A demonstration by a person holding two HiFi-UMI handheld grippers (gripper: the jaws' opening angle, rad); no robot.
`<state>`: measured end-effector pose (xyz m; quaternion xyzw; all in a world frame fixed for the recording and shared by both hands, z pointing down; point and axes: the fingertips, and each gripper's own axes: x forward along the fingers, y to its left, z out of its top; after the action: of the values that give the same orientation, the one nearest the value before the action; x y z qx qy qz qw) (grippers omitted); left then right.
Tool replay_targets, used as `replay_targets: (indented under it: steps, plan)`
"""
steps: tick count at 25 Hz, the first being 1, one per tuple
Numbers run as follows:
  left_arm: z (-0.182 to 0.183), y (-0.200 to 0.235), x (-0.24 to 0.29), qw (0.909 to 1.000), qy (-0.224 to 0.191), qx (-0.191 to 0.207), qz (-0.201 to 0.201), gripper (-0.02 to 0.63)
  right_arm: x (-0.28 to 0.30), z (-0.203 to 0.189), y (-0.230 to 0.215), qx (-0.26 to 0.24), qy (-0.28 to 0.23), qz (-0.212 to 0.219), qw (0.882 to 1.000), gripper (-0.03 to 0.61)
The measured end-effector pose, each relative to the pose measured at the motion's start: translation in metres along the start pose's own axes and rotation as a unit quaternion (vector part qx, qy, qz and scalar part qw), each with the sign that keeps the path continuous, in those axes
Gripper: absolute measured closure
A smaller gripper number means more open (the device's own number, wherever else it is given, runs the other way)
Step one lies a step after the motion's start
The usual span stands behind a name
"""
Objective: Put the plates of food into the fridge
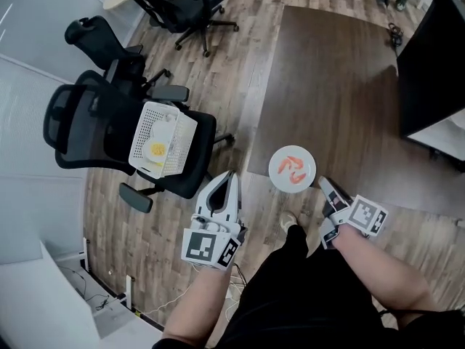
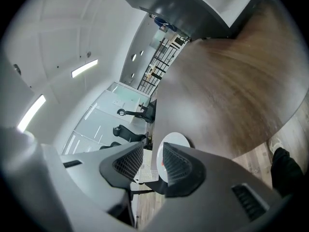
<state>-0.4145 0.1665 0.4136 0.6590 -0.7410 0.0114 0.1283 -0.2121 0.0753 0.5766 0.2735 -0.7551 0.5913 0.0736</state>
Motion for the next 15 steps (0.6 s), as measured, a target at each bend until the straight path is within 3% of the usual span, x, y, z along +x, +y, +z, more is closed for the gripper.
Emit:
replay_targets:
  steps: [6,10,15]
  plan:
    - [-0.029,0.012,-0.007,0.9998,0.021,-0.003,-0.007,0.611,0.009,-0.046,-0.022,0.02,0.018,-0.022,0.999,0.445]
    - [-0.042,0.02,-0.009,0.9996,0.025,0.001,-0.011,0.611,0.026,-0.07,-0.03,0.047,0.023,0.0,0.999,0.445]
    - [-0.063,0.029,-0.015,0.9988,0.048,0.002,-0.005,0.611,0.04,-0.095,-0.052,0.057,0.035,-0.026,0.997,0.445]
